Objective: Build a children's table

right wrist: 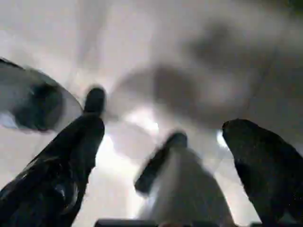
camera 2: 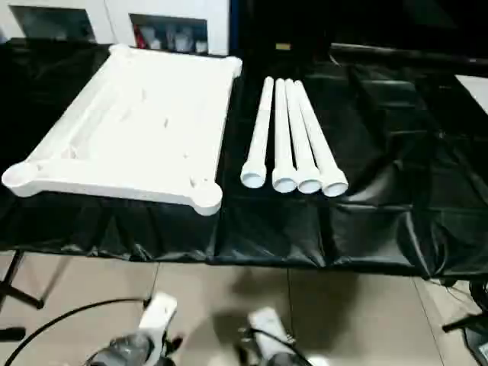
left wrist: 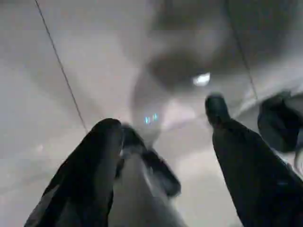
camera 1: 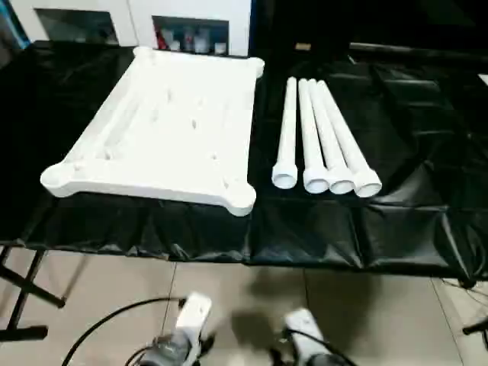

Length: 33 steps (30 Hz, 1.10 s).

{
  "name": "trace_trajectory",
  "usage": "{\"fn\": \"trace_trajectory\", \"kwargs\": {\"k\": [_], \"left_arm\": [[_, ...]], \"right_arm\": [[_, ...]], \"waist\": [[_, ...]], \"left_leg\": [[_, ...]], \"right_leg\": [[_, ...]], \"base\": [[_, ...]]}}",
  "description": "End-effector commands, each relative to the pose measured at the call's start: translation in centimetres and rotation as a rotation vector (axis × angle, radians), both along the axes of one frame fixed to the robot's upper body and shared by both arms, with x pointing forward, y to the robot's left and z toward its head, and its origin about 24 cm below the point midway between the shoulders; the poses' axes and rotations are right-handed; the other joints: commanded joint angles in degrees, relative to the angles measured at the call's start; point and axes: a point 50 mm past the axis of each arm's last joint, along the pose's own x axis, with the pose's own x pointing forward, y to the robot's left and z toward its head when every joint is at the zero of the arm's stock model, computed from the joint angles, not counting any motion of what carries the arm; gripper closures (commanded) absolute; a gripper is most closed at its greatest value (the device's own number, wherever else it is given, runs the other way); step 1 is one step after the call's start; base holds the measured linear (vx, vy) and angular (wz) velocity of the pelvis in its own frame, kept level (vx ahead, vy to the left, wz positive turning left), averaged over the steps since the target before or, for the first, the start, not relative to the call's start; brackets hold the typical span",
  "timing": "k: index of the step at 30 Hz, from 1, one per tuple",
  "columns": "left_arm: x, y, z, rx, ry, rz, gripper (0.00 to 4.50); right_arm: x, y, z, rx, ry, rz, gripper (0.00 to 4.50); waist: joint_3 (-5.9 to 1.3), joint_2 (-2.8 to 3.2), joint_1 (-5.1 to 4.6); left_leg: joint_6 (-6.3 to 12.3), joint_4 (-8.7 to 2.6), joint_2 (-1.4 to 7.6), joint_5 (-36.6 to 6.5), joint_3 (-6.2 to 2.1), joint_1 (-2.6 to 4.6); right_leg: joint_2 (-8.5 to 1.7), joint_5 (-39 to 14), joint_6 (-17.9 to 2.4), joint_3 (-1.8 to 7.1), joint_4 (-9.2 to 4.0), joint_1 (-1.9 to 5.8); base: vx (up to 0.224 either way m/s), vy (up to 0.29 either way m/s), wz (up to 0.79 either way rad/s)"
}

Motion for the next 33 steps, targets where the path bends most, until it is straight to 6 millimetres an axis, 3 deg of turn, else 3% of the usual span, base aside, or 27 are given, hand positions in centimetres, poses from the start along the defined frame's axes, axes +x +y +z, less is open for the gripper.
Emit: {"fn": "trace_trajectory", "kwargs": {"k": [1,3,6,7,8,9,10,11,12,13,14,15,17,18,21,22,24,26,27,28,30,31,33], "left_arm": [[-0.8,0.0,0.0,-0.032,-0.047,-0.062,1.09],[-1.6,-0.1,0.2,-0.063,-0.089,-0.124,0.9],[-2.8,-0.3,1.1,-0.137,-0.194,-0.198,0.74],[-3.2,-0.4,1.8,-0.177,-0.231,-0.225,0.7],[-3.6,-0.5,2.5,-0.222,-0.259,-0.243,0.7],[-4.0,-0.5,3.4,-0.258,-0.289,-0.259,0.7],[-4.0,-0.5,3.5,-0.26,-0.29,-0.26,0.7],[-4.5,-0.3,5.4,-0.32,-0.345,-0.275,0.7],[-4.5,-0.3,5.4,-0.32,-0.345,-0.275,0.7],[-4.7,0.0,6.6,-0.347,-0.382,-0.275,0.7],[-4.8,0.2,7.5,-0.357,-0.405,-0.277,0.7],[-4.9,0.5,8.6,-0.366,-0.436,-0.273,0.7],[-5.1,1.0,10.6,-0.384,-0.488,-0.262,0.7],[-5.1,1.0,11.0,-0.386,-0.496,-0.26,0.7],[-5.5,1.6,14.5,-0.408,-0.582,-0.225,0.7],[-5.5,1.6,14.5,-0.408,-0.584,-0.224,0.7],[-6.1,2.0,17.1,-0.413,-0.648,-0.186,0.7],[-6.2,2.5,18.8,-0.398,-0.691,-0.117,0.7],[-6.0,2.7,19.6,-0.384,-0.714,-0.078,0.7],[-6.0,2.7,19.6,-0.384,-0.714,-0.078,0.7],[-5.3,3.3,20.8,-0.331,-0.774,-0.01,0.7],[-4.5,3.5,21.6,-0.289,-0.829,0.017,0.7],[-2.2,3.8,23.1,-0.215,-0.951,0.048,0.7]], "right_arm": [[-0.6,0.1,0.1,0.102,0.016,0.011,0.0],[-1.0,0.3,0.5,0.17,-0.006,0.039,0.0],[-1.6,0.9,1.8,0.272,-0.095,0.17,0.0],[-1.6,1.0,2.6,0.313,-0.135,0.217,0.0],[-1.6,1.0,3.5,0.342,-0.172,0.26,0.0],[-1.6,1.0,4.4,0.377,-0.202,0.296,0.0],[-1.6,1.0,4.4,0.379,-0.203,0.298,0.0],[-1.3,0.7,6.6,0.43,-0.275,0.356,0.0],[-1.3,0.7,6.6,0.43,-0.275,0.356,0.0],[-1.0,0.4,8.2,0.475,-0.313,0.373,0.0],[-0.8,0.1,9.2,0.488,-0.344,0.385,0.0],[-0.5,-0.3,10.5,0.514,-0.375,0.398,0.0],[-0.2,-1.0,12.8,0.541,-0.432,0.419,0.0],[-0.2,-1.0,13.1,0.545,-0.44,0.424,0.0],[-0.3,-2.0,16.7,0.589,-0.507,0.462,0.0],[-0.3,-2.1,16.8,0.59,-0.508,0.463,0.0],[-0.6,-2.8,19.3,0.599,-0.56,0.475,0.0],[-0.5,-3.4,20.7,0.562,-0.606,0.47,0.0],[-0.2,-4.0,21.3,0.54,-0.619,0.437,0.0],[-0.2,-4.0,21.3,0.54,-0.619,0.437,0.0],[0.5,-4.9,22.2,0.496,-0.651,0.357,0.0],[1.1,-5.4,22.6,0.478,-0.664,0.293,0.0],[2.7,-6.4,22.9,0.419,-0.691,0.11,0.0]], "waist": [[-1.58,0.06,0.05],[-1.59,0.17,0.01],[-0.97,-0.06,-0.09],[-1.12,-0.09,0.03],[-0.34,-0.31,-0.01],[0.3,-0.15,0.02],[0.29,-0.28,0.09],[1.36,-0.57,0.0],[1.72,-0.47,0.23],[2.33,-0.68,0.1],[2.44,-0.47,0.3],[2.59,-0.99,0.29],[2.83,-1.13,0.47],[2.76,-1.18,0.49],[2.71,-1.43,0.27],[2.61,-1.38,0.27],[2.42,-1.74,0.16],[2.44,-1.91,-0.06],[2.08,-2.44,-0.15],[2.28,-2.3,-0.06],[2.34,-2.39,0.02],[1.88,-2.61,0.03],[1.68,-2.47,0.2]], "left_leg": [[8.1,-3.86,4.83,-8.1,-1.99,0.03],[8.87,-3.83,4.95,-7.4,-2.0,-0.07],[9.79,-3.92,5.32,-7.6,-2.01,-0.23],[10.56,-3.68,5.4,-5.6,-2.1,-0.37],[11.35,-3.73,5.43,-5.7,-2.05,-0.59],[11.23,-4.13,5.59,-7.3,-2.12,-0.7],[10.74,-4.27,5.81,-9.0,-2.2,-0.58],[9.32,-4.91,5.8,-12.7,-2.1,-0.32],[8.28,-5.31,6.03,-15.1,-2.27,-0.52],[5.55,-5.63,5.76,-19.1,-1.96,0.03],[4.81,-5.78,5.82,-19.1,-2.05,0.03],[3.99,-5.72,5.65,-18.8,-1.88,0.16],[3.91,-5.49,5.44,-15.9,-1.84,0.02],[4.2,-5.49,5.31,-14.7,-1.91,-0.15],[5.63,-4.95,4.93,-9.0,-1.75,-0.15],[5.54,-4.78,4.96,-7.9,-1.79,-0.06],[6.4,-4.09,4.6,-3.8,-1.65,0.12],[6.19,-3.98,4.37,-3.3,-1.66,0.09],[6.04,-3.91,4.22,-3.6,-1.62,0.17],[5.84,-3.96,4.13,-4.0,-1.71,0.1],[4.88,-4.16,4.05,-7.0,-1.66,0.32],[4.51,-4.17,4.03,-6.7,-1.76,0.47],[3.67,-3.99,3.86,-6.2,-1.75,0.76]], "right_leg": [[-6.45,7.5,-16.3,3.29,-3.82,1.72],[-6.41,8.7,-16.1,3.29,-3.66,1.69],[-6.19,10.1,-15.4,3.23,-3.58,1.28],[-6.09,14.3,-15.3,3.23,-3.09,1.51],[-5.89,16.3,-14.9,3.16,-3.05,1.15],[-5.97,15.0,-14.7,3.15,-3.23,0.84],[-5.99,13.4,-14.4,3.19,-3.36,0.99],[-5.57,7.7,-14.2,3.28,-3.96,0.52],[-5.78,4.1,-13.8,3.49,-4.12,0.68],[-5.59,-4.8,-13.0,3.94,-5.04,0.13],[-5.72,-6.4,-12.8,4.05,-5.19,0.08],[-5.59,-8.0,-12.0,4.17,-5.42,0.01],[-5.56,-6.0,-11.0,4.31,-5.14,0.25],[-5.5,-4.6,-10.7,4.28,-5.0,0.43],[-5.03,4.5,-10.4,3.97,-4.18,0.52],[-4.95,6.7,-10.6,3.93,-3.9,0.78],[-4.42,16.7,-10.4,3.82,-3.12,1.01],[-4.32,19.8,-10.1,3.7,-2.96,1.2],[-4.22,19.1,-10.1,3.64,-3.01,1.44],[-4.32,17.8,-9.9,3.65,-3.04,1.4],[-4.41,9.0,-9.0,3.68,-3.78,1.18],[-4.3,7.6,-8.9,3.63,-3.81,1.41],[-4.19,3.9,-8.2,3.62,-3.94,0.98]], "base": [[0.0,0.0,0.0],[0.0,0.0,0.0],[0.0,0.0,0.0],[0.0,0.0,0.0],[0.0,0.0,0.0],[0.0,0.0,0.0],[0.0,0.0,0.0],[0.0,0.0,0.0],[0.0,0.0,0.0],[0.0,0.0,0.0],[0.0,0.0,0.0],[0.0,0.0,0.0],[0.0,0.0,0.0],[0.0,0.0,0.0],[0.0,0.0,0.0],[0.0,0.0,0.0],[0.0,0.0,0.0],[0.0,0.0,0.0],[0.0,0.0,0.0],[0.0,0.0,0.0],[0.0,0.0,0.0],[0.0,0.0,0.0],[-0.026,-0.001,0.01]]}}
